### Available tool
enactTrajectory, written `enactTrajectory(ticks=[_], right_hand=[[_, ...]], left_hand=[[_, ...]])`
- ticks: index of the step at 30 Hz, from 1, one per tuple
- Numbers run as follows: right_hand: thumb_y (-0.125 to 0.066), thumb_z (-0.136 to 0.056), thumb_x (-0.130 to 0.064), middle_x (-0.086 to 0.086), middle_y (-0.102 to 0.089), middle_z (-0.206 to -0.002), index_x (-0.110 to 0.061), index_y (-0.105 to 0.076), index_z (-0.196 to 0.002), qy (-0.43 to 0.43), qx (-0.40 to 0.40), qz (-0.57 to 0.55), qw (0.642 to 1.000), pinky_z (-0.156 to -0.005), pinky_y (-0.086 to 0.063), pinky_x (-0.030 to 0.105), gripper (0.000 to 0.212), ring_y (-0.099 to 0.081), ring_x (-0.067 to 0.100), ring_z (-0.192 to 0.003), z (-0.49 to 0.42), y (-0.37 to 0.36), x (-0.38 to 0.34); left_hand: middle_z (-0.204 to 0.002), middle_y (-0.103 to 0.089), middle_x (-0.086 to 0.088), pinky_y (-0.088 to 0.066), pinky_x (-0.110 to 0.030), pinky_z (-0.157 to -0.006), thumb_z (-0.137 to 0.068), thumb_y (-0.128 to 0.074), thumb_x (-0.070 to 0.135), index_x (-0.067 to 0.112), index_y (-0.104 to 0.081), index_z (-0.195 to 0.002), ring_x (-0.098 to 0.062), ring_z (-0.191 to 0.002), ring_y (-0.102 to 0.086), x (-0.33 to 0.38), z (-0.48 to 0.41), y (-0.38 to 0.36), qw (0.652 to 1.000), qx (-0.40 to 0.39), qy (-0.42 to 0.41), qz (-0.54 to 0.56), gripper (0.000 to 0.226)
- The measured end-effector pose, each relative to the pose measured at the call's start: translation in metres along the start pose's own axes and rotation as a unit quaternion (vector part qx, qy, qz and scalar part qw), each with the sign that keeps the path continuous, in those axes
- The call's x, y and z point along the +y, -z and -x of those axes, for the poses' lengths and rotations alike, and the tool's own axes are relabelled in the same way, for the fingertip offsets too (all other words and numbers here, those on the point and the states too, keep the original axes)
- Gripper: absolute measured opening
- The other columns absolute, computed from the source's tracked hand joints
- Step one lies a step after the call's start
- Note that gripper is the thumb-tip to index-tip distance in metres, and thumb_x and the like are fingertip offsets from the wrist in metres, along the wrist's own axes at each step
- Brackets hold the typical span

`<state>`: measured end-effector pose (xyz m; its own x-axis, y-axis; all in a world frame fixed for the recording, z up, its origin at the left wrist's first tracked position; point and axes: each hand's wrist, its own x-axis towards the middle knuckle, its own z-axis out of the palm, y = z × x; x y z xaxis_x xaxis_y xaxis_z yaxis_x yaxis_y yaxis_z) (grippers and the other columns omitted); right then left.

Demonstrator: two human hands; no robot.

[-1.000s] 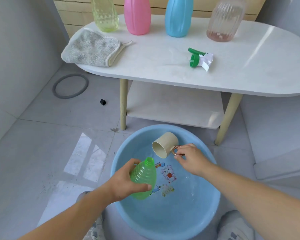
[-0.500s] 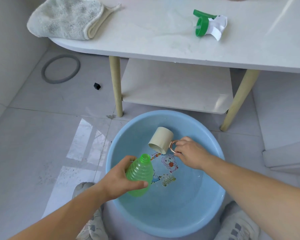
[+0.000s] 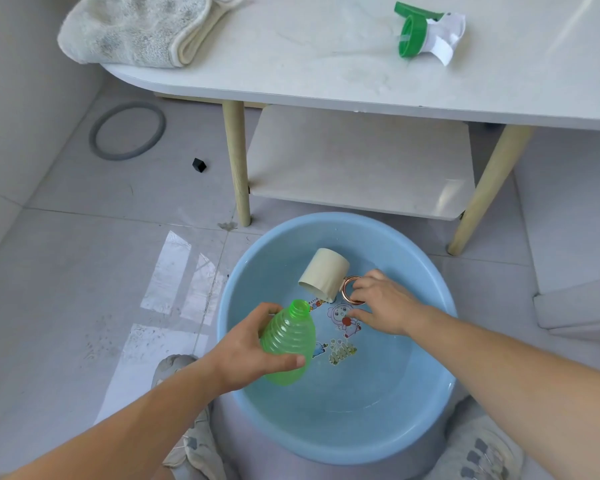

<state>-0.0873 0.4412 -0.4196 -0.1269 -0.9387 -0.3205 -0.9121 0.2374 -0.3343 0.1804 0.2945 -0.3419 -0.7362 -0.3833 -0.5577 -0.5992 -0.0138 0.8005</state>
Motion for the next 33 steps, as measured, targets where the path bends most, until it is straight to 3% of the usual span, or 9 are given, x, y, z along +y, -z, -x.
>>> enactTrajectory(ticks=[11, 17, 20, 21, 23, 25, 27, 29, 33], right_hand=[[-0.054, -0.093, -0.053, -0.003, -0.06, -0.112, -0.018, -0.069, -0.108, -0.031, -0.03, 0.0, 0.999, -0.098, -0.042, 0.033, 0.041, -0.041, 0.021, -0.116, 0.001, 0.002, -0.006], [-0.064, -0.091, -0.043, -0.006, -0.059, -0.085, -0.015, -0.066, -0.079, -0.089, 0.018, -0.125, 0.988, -0.091, -0.044, 0.037, 0.03, -0.049, 0.023, -0.096, -0.002, 0.006, -0.022], [-0.062, -0.093, -0.037, -0.006, -0.056, -0.064, -0.013, -0.065, -0.069, -0.155, 0.042, -0.248, 0.955, -0.067, -0.046, 0.027, 0.034, -0.053, 0.021, -0.069, 0.0, 0.017, -0.037], [-0.062, -0.093, -0.036, -0.008, -0.051, -0.058, -0.009, -0.066, -0.07, -0.181, 0.036, -0.287, 0.94, -0.055, -0.04, 0.022, 0.036, -0.048, 0.016, -0.059, 0.003, 0.022, -0.042], [-0.062, -0.094, -0.036, -0.005, -0.047, -0.059, 0.001, -0.068, -0.082, -0.202, 0.021, -0.338, 0.919, -0.048, -0.031, 0.018, 0.039, -0.039, 0.012, -0.055, 0.007, 0.032, -0.046], [-0.063, -0.093, -0.04, 0.008, -0.051, -0.069, 0.001, -0.07, -0.089, -0.201, 0.015, -0.369, 0.907, -0.056, -0.035, 0.023, 0.042, -0.044, 0.015, -0.064, 0.013, 0.046, -0.049], [-0.065, -0.091, -0.042, 0.018, -0.067, -0.086, -0.011, -0.076, -0.087, -0.207, 0.019, -0.404, 0.891, -0.074, -0.049, 0.028, 0.033, -0.06, 0.024, -0.077, 0.02, 0.062, -0.052], [-0.067, -0.091, -0.041, 0.013, -0.074, -0.101, -0.017, -0.077, -0.087, -0.208, 0.037, -0.441, 0.873, -0.097, -0.053, 0.038, 0.026, -0.068, 0.026, -0.098, 0.028, 0.081, -0.054], [-0.066, -0.092, -0.038, -0.003, -0.077, -0.1, -0.019, -0.077, -0.086, -0.188, 0.074, -0.449, 0.87, -0.101, -0.051, 0.038, 0.023, -0.07, 0.017, -0.102, 0.051, 0.133, -0.064]], left_hand=[[-0.112, -0.071, 0.0, -0.057, -0.029, -0.093, -0.058, -0.094, 0.041, 0.026, -0.056, -0.123, -0.017, -0.108, -0.068, 0.001, -0.001, -0.002, 1.0, -0.002, -0.001, 0.012, 0.077], [-0.112, -0.071, -0.001, -0.059, -0.027, -0.088, -0.056, -0.093, 0.043, 0.027, -0.056, -0.122, -0.014, -0.104, -0.07, 0.004, 0.001, 0.0, 1.0, 0.005, -0.004, 0.013, 0.077], [-0.111, -0.071, 0.001, -0.059, -0.029, -0.088, -0.054, -0.093, 0.046, 0.03, -0.057, -0.121, -0.013, -0.103, -0.07, 0.007, 0.004, 0.002, 1.0, 0.012, -0.009, 0.012, 0.078], [-0.111, -0.071, 0.002, -0.059, -0.029, -0.087, -0.053, -0.093, 0.047, 0.03, -0.057, -0.121, -0.012, -0.103, -0.07, 0.008, 0.005, 0.002, 1.0, 0.014, -0.01, 0.011, 0.079], [-0.111, -0.071, 0.003, -0.059, -0.03, -0.088, -0.052, -0.093, 0.049, 0.031, -0.057, -0.121, -0.011, -0.102, -0.07, 0.011, 0.007, 0.004, 1.0, 0.018, -0.015, 0.009, 0.08], [-0.112, -0.071, 0.003, -0.059, -0.031, -0.089, -0.053, -0.094, 0.049, 0.031, -0.057, -0.122, -0.011, -0.103, -0.07, 0.015, 0.01, 0.006, 1.0, 0.019, -0.022, 0.01, 0.08], [-0.112, -0.071, 0.002, -0.059, -0.032, -0.089, -0.053, -0.094, 0.048, 0.029, -0.057, -0.121, -0.012, -0.102, -0.071, 0.019, 0.014, 0.007, 0.999, 0.021, -0.026, 0.016, 0.08], [-0.112, -0.071, 0.002, -0.06, -0.033, -0.088, -0.053, -0.093, 0.048, 0.029, -0.057, -0.121, -0.012, -0.101, -0.071, 0.025, 0.017, 0.009, 0.999, 0.023, -0.031, 0.018, 0.08], [-0.112, -0.07, 0.003, -0.06, -0.037, -0.09, -0.053, -0.093, 0.049, 0.032, -0.057, -0.12, -0.012, -0.101, -0.071, 0.044, 0.024, 0.011, 0.998, 0.03, -0.059, 0.018, 0.078]])
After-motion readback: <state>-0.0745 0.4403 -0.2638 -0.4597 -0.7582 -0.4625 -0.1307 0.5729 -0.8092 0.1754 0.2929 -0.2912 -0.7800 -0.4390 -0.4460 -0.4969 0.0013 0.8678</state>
